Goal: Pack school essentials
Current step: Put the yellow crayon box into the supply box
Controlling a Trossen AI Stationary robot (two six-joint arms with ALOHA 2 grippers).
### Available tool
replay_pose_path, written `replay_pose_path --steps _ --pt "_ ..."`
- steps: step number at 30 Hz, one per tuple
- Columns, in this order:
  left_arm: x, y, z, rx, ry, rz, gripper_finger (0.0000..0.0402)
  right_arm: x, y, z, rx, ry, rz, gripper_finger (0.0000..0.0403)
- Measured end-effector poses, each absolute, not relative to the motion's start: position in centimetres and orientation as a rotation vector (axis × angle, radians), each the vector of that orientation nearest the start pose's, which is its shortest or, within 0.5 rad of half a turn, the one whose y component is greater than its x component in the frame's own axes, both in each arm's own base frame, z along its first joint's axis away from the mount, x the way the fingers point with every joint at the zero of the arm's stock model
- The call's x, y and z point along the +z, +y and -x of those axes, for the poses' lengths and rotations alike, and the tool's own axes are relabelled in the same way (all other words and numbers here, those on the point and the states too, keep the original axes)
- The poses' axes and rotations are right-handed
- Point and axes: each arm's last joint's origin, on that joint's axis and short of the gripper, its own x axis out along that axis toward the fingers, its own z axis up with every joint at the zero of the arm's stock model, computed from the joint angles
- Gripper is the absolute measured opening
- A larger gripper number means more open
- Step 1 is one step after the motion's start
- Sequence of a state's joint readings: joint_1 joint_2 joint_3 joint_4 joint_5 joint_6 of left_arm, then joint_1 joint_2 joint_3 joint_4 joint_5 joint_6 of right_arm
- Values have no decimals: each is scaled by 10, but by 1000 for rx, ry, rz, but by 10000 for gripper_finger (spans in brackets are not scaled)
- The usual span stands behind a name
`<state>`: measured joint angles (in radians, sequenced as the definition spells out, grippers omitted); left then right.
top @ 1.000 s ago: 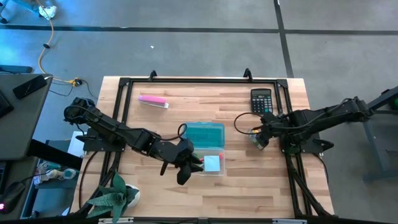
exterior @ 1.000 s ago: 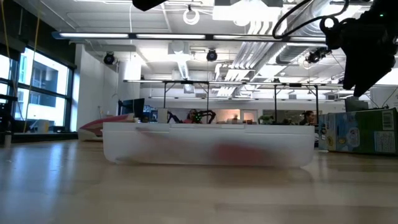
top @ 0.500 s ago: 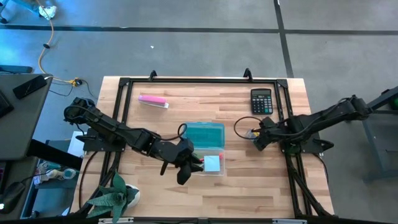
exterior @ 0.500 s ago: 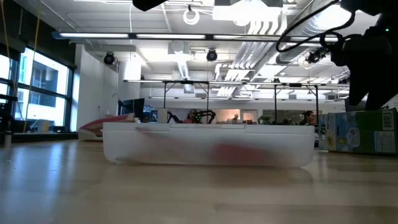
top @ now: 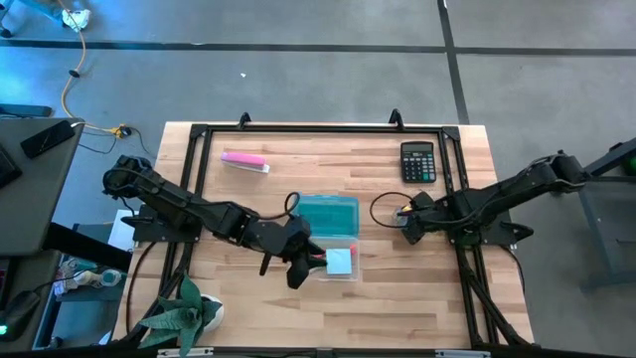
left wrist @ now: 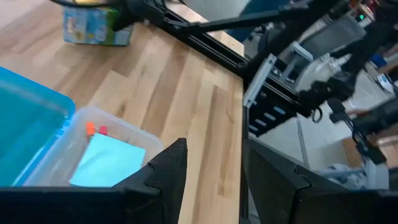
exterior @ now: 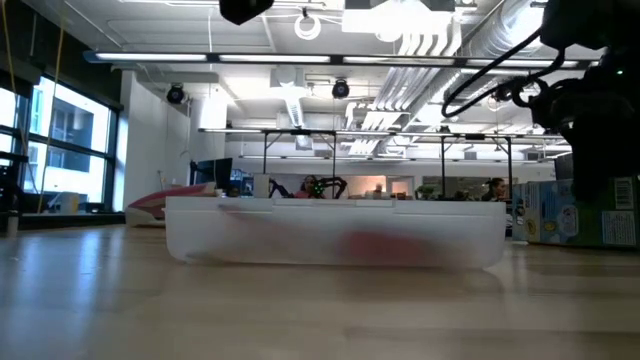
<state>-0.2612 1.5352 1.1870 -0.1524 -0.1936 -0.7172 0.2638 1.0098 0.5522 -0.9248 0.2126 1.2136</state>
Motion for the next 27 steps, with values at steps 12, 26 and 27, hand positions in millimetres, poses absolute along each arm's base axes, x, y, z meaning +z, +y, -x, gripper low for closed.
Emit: replay_pose_path --steps 12,26,27 --pt "292 -37 -343 169 511 760 145 175 32 -142 -766 1166 -696 187" --pt "292 20 -344 176 513 881 145 183 32 -146 -742 1143 -647 124" --pt "292 22 -344 170 515 878 145 183 32 -145 -744 1146 -645 123"
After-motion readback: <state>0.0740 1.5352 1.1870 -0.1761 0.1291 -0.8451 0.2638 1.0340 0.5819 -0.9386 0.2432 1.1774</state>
